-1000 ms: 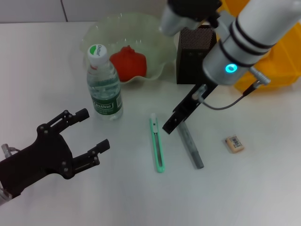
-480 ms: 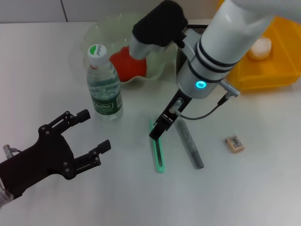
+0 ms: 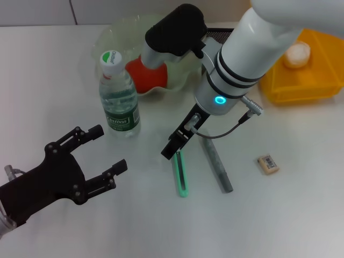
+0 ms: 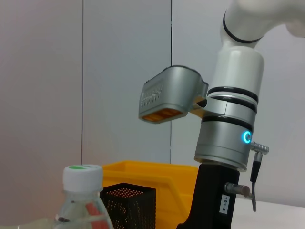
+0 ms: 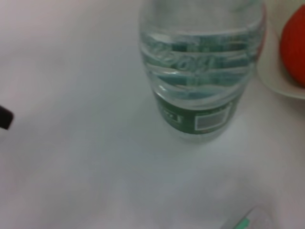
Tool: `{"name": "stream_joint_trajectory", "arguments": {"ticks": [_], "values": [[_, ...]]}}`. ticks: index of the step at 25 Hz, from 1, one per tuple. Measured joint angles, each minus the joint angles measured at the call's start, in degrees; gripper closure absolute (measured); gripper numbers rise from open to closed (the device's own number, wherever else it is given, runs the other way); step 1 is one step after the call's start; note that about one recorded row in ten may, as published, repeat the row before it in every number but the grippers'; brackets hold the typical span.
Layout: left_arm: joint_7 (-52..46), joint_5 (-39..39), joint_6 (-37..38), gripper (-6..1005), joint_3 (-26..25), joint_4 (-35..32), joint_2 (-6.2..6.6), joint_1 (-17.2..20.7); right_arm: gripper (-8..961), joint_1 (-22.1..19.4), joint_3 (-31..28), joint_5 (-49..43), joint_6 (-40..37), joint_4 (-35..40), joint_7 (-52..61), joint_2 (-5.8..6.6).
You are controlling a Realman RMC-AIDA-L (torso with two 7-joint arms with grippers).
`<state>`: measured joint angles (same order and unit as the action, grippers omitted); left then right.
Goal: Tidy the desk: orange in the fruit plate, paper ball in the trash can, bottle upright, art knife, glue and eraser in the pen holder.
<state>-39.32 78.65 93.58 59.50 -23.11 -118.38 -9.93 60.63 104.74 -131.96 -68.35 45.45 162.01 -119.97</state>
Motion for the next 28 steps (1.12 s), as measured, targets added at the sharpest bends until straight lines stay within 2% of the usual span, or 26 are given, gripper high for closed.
{"name": "stream_joint_trajectory", "arguments": {"ticks": [24, 28], "values": [[0.0, 0.0, -0.1, 172, 0.0, 0.0, -0.09, 0.0, 191, 1.4, 3.2, 2.4, 2.1, -3.4, 1.1, 0.0], [0.0, 0.0, -0.1, 172, 0.0, 0.0, -0.09, 0.0, 285, 1.9, 3.2, 2.4, 2.1, -4.3, 1.1, 0.0]]}}
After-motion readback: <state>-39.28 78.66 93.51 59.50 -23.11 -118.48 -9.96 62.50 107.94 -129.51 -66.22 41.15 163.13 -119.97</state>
